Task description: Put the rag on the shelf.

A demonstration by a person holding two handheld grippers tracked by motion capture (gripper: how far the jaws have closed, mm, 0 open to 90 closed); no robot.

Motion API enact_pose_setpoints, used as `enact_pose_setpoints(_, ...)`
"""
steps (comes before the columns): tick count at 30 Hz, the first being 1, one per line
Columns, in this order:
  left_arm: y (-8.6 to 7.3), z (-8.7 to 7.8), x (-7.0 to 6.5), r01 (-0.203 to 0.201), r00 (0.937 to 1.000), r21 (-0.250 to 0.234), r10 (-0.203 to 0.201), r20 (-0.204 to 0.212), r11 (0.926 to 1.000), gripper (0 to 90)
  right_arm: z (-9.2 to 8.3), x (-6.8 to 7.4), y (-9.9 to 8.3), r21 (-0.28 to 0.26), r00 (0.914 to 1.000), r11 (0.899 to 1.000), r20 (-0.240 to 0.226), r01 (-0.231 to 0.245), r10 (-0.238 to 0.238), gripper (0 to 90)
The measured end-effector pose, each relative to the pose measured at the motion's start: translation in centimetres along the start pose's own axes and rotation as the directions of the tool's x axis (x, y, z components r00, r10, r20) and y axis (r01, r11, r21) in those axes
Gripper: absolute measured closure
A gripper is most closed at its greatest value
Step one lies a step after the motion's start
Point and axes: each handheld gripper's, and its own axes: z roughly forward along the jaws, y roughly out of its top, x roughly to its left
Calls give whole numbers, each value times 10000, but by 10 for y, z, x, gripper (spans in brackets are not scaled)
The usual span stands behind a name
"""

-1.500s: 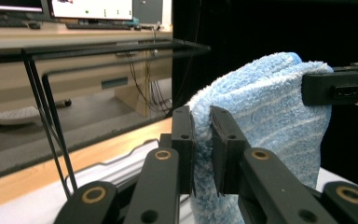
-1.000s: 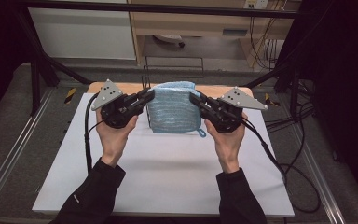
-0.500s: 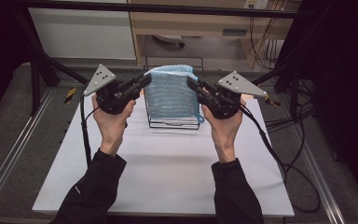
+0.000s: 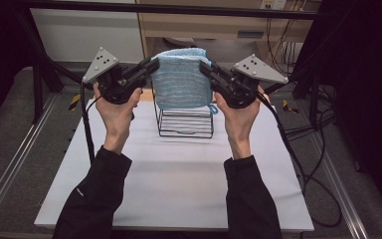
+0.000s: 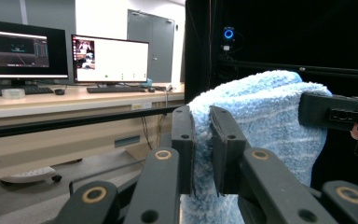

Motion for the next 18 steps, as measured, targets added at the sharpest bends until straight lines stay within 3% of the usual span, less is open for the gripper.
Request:
enact_pose_setpoints(11,18,14,7,68,9999,-158,-70,-94,9999,808,12,-10,19,-211,9999,9997,81,115,-113,809)
enact_pose_setpoints(15,25,18,8,-89,9998,-163,85,-202,9998,808,17,-14,24,-278,9999,9996,89,103,-100,809)
enact_pose_setpoints(18,28,20,11,109,9998,-242,-114,-192,9996,808,21,-16,28,-255,9998,9995,111,188,-185,809)
